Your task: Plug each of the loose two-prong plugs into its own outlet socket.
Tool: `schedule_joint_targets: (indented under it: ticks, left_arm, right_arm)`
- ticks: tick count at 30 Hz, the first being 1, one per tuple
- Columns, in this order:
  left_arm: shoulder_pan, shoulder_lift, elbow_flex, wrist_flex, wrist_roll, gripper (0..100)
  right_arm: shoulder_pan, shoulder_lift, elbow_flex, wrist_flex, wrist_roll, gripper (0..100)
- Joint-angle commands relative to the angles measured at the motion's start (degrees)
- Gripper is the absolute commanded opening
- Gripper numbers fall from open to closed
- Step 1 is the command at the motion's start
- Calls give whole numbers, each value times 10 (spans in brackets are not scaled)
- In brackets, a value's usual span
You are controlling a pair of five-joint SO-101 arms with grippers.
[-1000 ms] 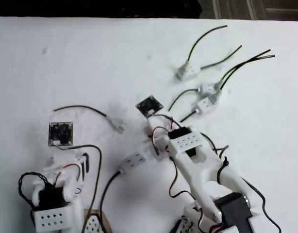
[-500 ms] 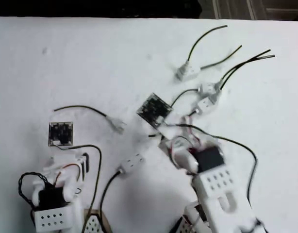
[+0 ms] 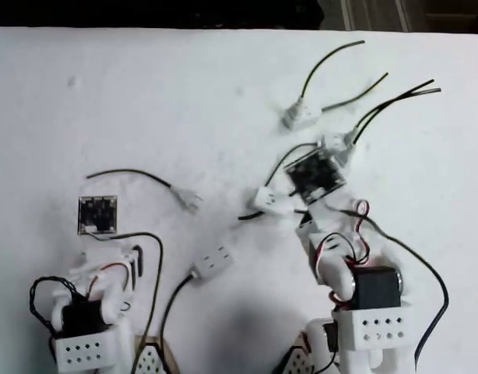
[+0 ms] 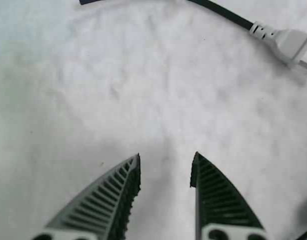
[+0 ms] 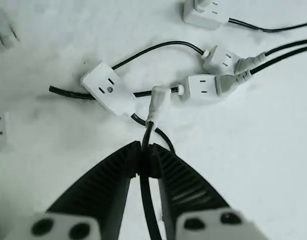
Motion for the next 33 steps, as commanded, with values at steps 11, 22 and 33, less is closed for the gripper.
schedule_joint_targets:
  ticks: [11, 22, 33]
  left_arm:
    - [-3, -2, -2, 3, 6, 177]
    - [-3, -2, -2, 3, 6, 177]
    - [-3, -2, -2, 3, 6, 177]
  right_arm:
    - [-134, 57, -8, -14, -337, 18]
    - [-115, 378, -200, -15, -343, 98]
    - [-202, 606, -411, -17, -370, 231]
